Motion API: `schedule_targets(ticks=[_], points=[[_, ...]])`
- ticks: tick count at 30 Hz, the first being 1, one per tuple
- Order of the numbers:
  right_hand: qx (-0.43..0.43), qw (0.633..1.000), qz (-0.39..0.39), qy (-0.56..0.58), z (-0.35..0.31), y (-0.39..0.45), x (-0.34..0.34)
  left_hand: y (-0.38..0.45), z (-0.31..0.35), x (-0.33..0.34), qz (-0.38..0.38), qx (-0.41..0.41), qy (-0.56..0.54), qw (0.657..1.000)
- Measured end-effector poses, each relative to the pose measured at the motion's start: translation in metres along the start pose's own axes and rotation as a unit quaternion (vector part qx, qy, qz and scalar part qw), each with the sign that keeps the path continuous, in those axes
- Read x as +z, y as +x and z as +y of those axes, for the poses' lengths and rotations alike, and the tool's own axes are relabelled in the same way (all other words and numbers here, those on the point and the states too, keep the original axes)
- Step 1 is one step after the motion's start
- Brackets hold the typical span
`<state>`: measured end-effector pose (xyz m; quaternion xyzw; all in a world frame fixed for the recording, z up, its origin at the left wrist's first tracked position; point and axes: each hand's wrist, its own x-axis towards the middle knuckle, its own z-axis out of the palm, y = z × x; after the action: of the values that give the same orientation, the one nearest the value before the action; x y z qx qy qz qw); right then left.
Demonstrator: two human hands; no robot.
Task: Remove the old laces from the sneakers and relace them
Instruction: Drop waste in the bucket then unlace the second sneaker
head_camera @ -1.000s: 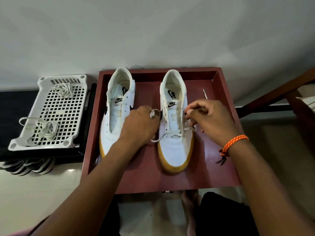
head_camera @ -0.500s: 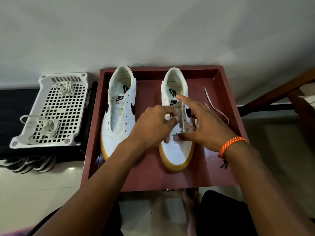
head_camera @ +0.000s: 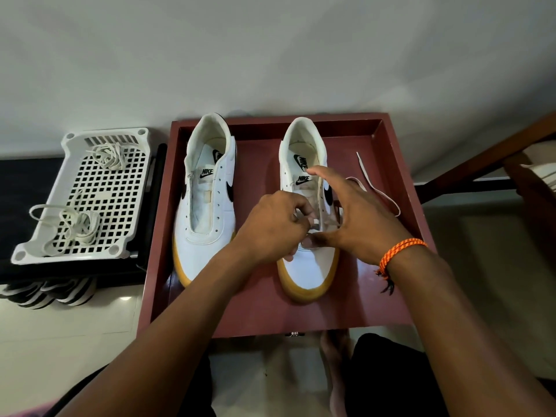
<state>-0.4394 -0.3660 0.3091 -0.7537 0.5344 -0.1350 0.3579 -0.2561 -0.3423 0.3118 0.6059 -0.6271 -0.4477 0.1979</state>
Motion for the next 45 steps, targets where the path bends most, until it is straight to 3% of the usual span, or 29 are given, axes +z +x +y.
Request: schedule_targets(ticks=[12,15,17,20,23,26,29,35,40,42,45], points=[[0.000,1.000,-0.001,0.031,0.007,0.005,0.005,-0.002,0.003,-0.009,0.060,-0.120,-0.195,0.972],[0.001,0.999,0.003,0.034,0.007,0.005,0.007,0.001,0.000,-0.008,0.110,-0.134,-0.224,0.959],[0.000,0.999,-0.004,0.042,0.008,0.004,0.005,0.005,-0.011,-0.008,0.186,-0.053,-0.114,0.975],[0.005,0.997,-0.024,0.070,0.009,0.003,0.000,0.009,-0.019,-0.005,0.269,0.091,0.053,0.957],[0.004,0.999,-0.002,0.050,0.005,0.003,0.002,0.009,-0.019,0.000,0.247,0.167,0.156,0.942],[0.004,0.999,0.022,0.023,0.002,0.003,0.009,0.006,-0.027,0.009,0.182,0.171,0.271,0.929],[0.003,0.999,0.042,-0.007,0.001,0.003,0.011,0.004,-0.029,0.016,0.154,0.149,0.261,0.941],[0.004,0.999,0.036,-0.003,0.005,0.005,0.011,0.015,-0.032,0.011,0.170,0.150,0.201,0.953],[0.021,0.999,0.029,0.008,0.000,0.003,0.009,0.021,-0.032,-0.013,0.296,0.144,0.075,0.941],[0.021,0.999,0.033,-0.006,0.000,0.002,0.009,0.014,-0.026,-0.018,0.322,0.138,0.119,0.929],[0.023,0.999,0.033,-0.005,-0.001,0.001,0.010,0.003,-0.020,-0.010,0.278,0.173,0.246,0.912]])
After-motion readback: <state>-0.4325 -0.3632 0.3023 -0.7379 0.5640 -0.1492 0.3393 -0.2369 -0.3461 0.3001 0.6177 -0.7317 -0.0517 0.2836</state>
